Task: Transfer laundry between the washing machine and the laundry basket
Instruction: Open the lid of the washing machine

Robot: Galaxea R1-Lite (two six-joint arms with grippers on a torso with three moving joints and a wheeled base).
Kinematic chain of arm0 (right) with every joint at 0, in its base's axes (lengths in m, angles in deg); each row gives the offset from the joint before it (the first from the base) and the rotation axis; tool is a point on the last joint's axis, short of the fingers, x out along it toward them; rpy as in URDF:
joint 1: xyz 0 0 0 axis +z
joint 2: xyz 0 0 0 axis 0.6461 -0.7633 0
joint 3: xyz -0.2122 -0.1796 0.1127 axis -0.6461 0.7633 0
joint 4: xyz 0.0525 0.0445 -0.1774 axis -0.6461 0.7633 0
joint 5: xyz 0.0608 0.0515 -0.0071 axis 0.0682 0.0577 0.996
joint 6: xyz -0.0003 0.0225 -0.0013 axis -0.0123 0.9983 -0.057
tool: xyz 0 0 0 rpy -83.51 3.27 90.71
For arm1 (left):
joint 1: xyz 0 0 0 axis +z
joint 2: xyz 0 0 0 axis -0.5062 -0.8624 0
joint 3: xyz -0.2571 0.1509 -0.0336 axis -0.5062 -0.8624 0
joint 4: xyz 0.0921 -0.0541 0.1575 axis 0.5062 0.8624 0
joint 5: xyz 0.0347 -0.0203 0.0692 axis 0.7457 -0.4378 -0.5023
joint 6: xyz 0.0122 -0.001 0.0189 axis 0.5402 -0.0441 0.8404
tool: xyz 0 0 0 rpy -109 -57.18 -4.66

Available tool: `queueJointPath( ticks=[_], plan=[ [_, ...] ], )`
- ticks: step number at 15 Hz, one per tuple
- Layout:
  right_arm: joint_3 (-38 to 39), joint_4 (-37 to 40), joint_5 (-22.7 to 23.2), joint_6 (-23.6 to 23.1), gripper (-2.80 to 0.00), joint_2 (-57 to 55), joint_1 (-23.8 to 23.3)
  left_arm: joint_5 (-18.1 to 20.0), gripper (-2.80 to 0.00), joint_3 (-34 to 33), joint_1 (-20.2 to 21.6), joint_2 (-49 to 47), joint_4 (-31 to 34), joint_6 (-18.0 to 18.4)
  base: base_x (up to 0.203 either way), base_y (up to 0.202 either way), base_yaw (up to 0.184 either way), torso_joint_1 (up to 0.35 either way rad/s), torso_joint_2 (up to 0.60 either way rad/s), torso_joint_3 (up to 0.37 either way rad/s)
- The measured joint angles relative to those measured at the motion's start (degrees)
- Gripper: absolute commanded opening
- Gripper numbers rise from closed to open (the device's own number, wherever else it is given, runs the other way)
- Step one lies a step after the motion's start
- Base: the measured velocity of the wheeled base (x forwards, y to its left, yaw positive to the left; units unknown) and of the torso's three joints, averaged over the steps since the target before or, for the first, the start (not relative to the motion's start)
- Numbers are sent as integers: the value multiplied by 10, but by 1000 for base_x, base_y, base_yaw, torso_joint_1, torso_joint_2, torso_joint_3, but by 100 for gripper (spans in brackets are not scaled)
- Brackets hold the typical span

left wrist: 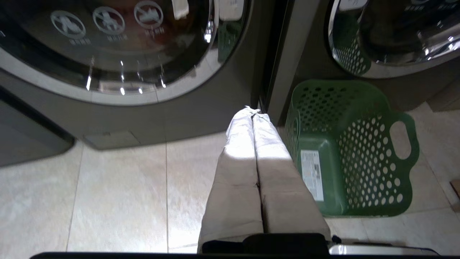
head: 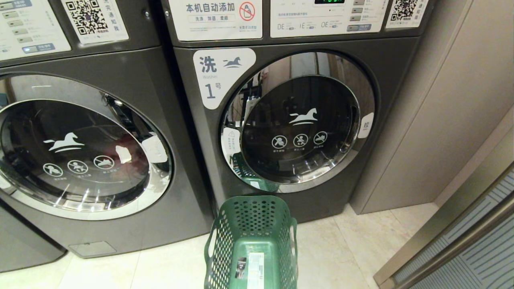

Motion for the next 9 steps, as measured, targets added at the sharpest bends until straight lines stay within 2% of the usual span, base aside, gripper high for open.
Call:
queueJointPath(
  ticks=[4,7,9],
  plan=[
    [0,0,0,0,-280,0,0,-12,-280,-21,2,-158,-54,-43,0,0,0,0,0,0],
    [0,0,0,0,-280,0,0,-13,-280,-54,5,-279,-167,-100,0,0,0,0,0,0],
    [0,0,0,0,-280,0,0,-12,-280,-63,11,-369,-266,-142,0,0,0,0,0,0]
  ],
)
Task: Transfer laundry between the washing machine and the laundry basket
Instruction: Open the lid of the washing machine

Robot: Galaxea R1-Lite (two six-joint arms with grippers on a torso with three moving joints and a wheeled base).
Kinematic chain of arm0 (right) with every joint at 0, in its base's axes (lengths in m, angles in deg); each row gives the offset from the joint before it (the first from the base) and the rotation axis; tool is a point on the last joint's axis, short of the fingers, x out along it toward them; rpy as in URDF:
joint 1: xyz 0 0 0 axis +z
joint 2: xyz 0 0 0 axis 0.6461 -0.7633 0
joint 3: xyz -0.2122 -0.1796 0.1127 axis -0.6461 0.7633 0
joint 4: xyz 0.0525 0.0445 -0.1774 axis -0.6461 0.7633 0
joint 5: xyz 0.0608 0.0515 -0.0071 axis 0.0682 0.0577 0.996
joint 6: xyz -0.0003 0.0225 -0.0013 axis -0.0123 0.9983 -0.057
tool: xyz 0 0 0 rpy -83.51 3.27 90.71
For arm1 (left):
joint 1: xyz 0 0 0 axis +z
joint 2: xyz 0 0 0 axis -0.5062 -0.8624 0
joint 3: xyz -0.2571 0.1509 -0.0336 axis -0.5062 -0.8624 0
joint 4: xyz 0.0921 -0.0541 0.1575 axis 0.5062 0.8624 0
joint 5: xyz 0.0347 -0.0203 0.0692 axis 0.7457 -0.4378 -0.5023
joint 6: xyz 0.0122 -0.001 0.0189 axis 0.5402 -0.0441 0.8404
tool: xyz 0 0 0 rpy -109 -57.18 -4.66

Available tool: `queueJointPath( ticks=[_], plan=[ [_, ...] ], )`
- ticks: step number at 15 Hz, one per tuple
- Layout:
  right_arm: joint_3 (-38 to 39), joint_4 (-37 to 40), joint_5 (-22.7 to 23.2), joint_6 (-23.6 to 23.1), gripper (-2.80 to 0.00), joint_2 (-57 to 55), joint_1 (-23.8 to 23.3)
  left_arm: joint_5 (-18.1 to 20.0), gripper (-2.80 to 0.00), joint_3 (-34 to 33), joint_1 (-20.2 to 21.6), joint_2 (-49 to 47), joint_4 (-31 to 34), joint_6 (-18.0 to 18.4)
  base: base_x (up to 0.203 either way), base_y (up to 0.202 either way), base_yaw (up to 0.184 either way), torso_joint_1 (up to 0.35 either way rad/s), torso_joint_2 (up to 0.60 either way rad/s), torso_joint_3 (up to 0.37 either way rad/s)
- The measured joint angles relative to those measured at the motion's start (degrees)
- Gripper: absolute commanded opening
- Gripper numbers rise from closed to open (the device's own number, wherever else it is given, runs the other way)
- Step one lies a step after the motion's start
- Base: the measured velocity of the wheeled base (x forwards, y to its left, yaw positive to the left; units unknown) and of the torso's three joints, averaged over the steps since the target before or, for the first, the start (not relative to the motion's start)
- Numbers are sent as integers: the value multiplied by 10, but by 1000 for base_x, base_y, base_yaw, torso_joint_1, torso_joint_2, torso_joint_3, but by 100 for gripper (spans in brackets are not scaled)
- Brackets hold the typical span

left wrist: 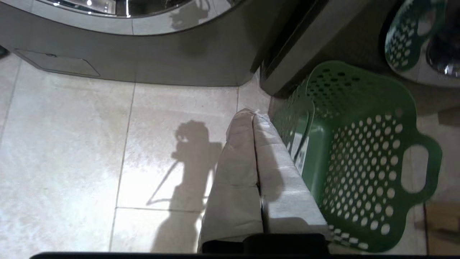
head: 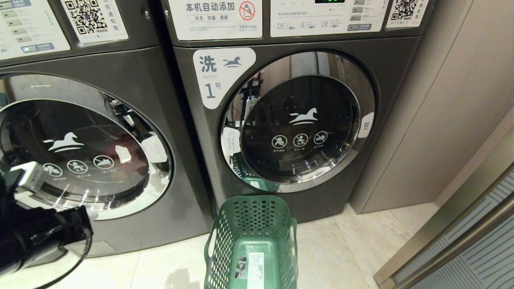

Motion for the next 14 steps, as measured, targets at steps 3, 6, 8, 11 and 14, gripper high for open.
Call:
queueJointPath(
  ticks=[3,6,8,11,14],
  plan=[
    [0,0,0,0,-280,0,0,15,-280,3,26,-142,-179,-17,0,0,0,0,0,0],
    [0,0,0,0,-280,0,0,111,-280,4,59,-262,-378,41,0,0,0,0,0,0],
    [0,0,0,0,-280,0,0,212,-280,10,78,-314,-485,82,0,0,0,0,0,0],
    [0,0,0,0,-280,0,0,311,-280,27,116,-362,-560,92,0,0,0,0,0,0],
    [0,0,0,0,-280,0,0,362,0,26,139,-400,-617,92,0,0,0,0,0,0]
  ],
)
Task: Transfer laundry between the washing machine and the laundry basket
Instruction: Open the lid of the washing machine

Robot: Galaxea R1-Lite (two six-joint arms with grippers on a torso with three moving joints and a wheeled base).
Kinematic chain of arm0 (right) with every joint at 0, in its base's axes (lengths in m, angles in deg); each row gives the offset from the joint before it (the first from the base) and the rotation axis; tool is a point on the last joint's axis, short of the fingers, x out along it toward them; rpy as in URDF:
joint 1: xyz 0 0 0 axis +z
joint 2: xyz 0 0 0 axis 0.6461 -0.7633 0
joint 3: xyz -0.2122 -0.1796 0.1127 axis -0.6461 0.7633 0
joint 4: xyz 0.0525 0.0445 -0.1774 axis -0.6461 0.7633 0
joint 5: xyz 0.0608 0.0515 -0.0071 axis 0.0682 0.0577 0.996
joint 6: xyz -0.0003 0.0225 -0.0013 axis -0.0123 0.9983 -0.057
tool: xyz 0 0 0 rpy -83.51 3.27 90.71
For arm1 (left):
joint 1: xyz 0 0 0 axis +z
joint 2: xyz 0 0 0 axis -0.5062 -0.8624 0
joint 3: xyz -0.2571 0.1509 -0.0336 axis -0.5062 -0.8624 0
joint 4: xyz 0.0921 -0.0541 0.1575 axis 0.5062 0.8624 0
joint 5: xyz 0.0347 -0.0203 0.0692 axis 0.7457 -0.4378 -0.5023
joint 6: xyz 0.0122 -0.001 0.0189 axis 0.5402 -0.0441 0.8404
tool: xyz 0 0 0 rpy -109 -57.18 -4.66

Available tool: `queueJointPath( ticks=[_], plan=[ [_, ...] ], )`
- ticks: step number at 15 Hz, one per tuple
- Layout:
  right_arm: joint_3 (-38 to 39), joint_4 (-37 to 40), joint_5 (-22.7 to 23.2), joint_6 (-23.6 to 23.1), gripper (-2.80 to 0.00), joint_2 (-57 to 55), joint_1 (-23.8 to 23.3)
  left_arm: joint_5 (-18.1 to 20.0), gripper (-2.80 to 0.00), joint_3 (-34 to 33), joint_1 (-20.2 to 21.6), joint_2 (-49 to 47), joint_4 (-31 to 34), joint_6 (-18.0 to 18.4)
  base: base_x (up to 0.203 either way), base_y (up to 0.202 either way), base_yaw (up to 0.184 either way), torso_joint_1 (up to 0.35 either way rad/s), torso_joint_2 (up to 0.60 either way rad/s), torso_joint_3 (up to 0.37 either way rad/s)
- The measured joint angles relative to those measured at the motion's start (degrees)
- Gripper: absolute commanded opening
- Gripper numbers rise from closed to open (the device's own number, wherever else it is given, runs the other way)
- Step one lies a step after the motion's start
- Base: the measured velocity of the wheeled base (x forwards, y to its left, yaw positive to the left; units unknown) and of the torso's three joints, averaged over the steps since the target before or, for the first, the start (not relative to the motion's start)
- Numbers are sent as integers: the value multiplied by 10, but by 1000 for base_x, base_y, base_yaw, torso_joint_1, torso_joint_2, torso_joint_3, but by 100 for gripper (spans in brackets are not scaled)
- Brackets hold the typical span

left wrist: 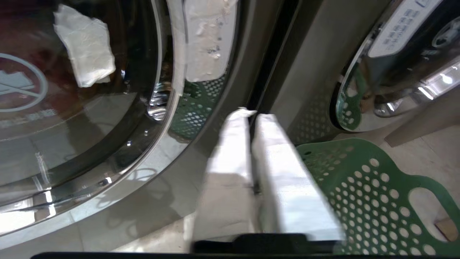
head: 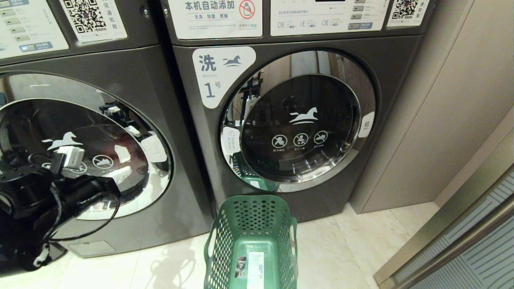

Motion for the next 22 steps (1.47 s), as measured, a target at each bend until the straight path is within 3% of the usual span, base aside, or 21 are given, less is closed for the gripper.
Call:
queueJointPath(
  ticks=[3,13,22],
  plan=[
    [0,0,0,0,-280,0,0,35,0,14,2,-26,-13,3,0,0,0,0,0,0],
    [0,0,0,0,-280,0,0,21,0,163,1,-135,-20,64,0,0,0,0,0,0],
    [0,0,0,0,-280,0,0,25,0,259,-22,-192,-16,30,0,0,0,0,0,0]
  ],
)
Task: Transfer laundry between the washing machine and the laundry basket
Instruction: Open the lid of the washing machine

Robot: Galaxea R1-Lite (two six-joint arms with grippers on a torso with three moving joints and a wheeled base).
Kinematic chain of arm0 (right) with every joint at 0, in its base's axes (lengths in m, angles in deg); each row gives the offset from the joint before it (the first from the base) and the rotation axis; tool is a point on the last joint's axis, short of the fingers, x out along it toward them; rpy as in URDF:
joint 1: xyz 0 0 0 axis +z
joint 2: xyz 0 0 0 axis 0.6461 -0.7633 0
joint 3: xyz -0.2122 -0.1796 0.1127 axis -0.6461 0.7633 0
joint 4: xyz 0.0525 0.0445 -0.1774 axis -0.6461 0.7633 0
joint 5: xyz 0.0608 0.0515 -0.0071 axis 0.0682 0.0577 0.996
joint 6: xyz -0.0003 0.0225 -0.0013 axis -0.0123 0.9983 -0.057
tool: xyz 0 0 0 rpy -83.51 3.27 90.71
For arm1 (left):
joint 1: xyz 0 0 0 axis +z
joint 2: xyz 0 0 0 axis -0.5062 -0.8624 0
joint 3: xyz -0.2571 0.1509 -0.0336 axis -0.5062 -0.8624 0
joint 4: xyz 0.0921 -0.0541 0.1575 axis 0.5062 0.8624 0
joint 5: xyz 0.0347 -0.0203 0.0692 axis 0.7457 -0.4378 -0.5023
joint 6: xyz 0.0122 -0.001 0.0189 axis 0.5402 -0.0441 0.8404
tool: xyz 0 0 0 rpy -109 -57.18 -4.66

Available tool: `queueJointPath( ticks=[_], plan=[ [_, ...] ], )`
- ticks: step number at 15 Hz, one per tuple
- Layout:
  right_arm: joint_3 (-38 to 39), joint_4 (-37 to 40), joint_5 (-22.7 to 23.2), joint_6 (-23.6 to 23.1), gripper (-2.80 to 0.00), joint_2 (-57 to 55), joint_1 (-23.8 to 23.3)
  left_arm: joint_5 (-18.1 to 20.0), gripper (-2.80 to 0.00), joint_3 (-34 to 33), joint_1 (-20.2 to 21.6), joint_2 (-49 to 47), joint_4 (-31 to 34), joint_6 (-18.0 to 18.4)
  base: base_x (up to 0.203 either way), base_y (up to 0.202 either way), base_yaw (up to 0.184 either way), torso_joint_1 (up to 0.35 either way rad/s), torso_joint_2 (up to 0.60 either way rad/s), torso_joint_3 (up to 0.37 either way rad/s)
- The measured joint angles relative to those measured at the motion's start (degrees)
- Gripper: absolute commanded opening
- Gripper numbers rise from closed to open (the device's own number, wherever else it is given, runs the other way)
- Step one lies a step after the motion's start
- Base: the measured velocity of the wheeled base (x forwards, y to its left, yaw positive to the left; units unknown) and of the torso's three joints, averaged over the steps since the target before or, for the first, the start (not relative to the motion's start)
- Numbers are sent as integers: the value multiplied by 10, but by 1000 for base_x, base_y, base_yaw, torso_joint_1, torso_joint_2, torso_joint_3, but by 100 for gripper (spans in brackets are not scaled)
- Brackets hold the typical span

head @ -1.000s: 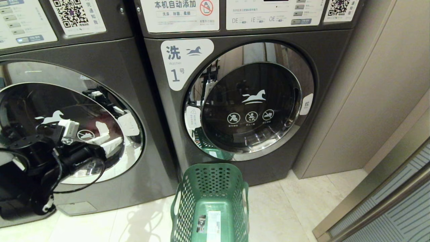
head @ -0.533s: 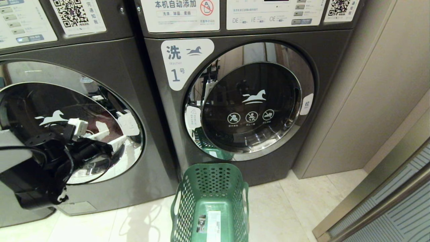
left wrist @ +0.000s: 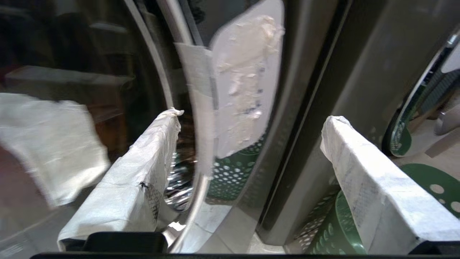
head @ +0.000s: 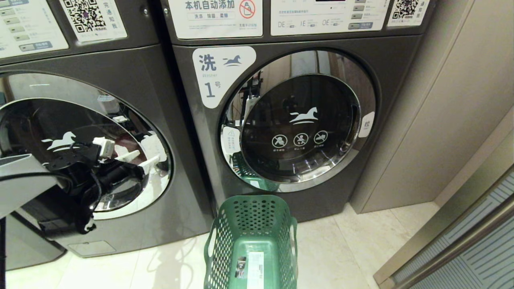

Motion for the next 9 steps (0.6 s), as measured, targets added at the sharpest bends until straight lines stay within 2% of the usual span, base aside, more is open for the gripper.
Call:
queueJointPath(
  ticks=[9],
  plan=[
    [0,0,0,0,-280,0,0,-4,0,58,-12,-44,0,2,0,0,0,0,0,0]
  ],
)
